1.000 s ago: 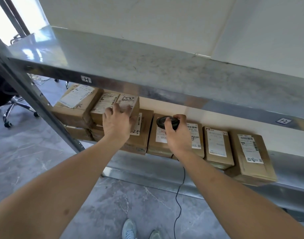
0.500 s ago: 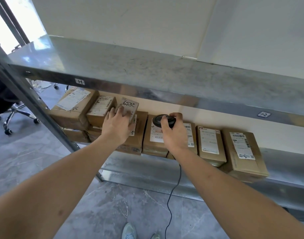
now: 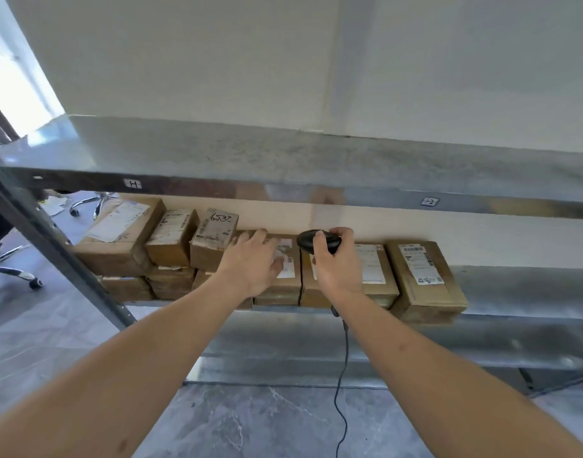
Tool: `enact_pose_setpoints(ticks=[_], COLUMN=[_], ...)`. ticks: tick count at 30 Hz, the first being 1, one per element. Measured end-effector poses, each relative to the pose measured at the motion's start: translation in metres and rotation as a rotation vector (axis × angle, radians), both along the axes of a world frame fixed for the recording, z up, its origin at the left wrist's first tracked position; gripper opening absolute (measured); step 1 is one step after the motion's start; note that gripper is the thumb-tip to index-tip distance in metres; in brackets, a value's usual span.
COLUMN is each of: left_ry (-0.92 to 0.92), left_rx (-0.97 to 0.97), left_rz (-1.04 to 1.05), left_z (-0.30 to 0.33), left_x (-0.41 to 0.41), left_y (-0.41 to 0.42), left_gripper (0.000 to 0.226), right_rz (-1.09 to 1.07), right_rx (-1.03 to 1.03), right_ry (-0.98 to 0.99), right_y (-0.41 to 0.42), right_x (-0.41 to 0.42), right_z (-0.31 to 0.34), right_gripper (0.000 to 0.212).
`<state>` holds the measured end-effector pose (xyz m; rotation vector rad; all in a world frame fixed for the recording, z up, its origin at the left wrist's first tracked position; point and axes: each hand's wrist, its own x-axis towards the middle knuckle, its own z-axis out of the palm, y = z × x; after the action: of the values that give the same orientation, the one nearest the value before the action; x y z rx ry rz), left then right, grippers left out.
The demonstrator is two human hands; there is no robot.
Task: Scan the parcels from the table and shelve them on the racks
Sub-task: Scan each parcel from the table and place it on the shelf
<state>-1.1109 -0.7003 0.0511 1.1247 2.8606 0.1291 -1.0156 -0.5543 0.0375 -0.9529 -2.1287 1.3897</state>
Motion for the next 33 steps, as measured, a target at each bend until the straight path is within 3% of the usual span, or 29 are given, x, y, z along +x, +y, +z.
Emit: enact_pose_setpoints(ticks=[13,22,27,33], left_ry=[0.009,0.106,0.088,0.104], left_rx=[0.057,0.074,0.129,0.146], left_rz=[-0.524,-0.863,-0.976,-1.118], left_z=[0.031,0.068,0.078,0.080], left_x=[0.071,0.200,0.292,0.410], left_y=[0.061,0.131,0.172,0.234], left_gripper=[0.047,0.072,0.042,0.045], right_rz=[-0.535,-0.874,-0.999,-1.074], right_rx=[0.070,0.137,0.143,0.156], right_ry=[0.056,0.067,0.084,0.103], right_y=[-0.011,0.005,0.024,0.071], right_x=[0.143,0.297,0.383,0.494], right_z=[0.038,0.064,0.067,0.062], right_gripper=[0.028,0.031,0.036,0.027])
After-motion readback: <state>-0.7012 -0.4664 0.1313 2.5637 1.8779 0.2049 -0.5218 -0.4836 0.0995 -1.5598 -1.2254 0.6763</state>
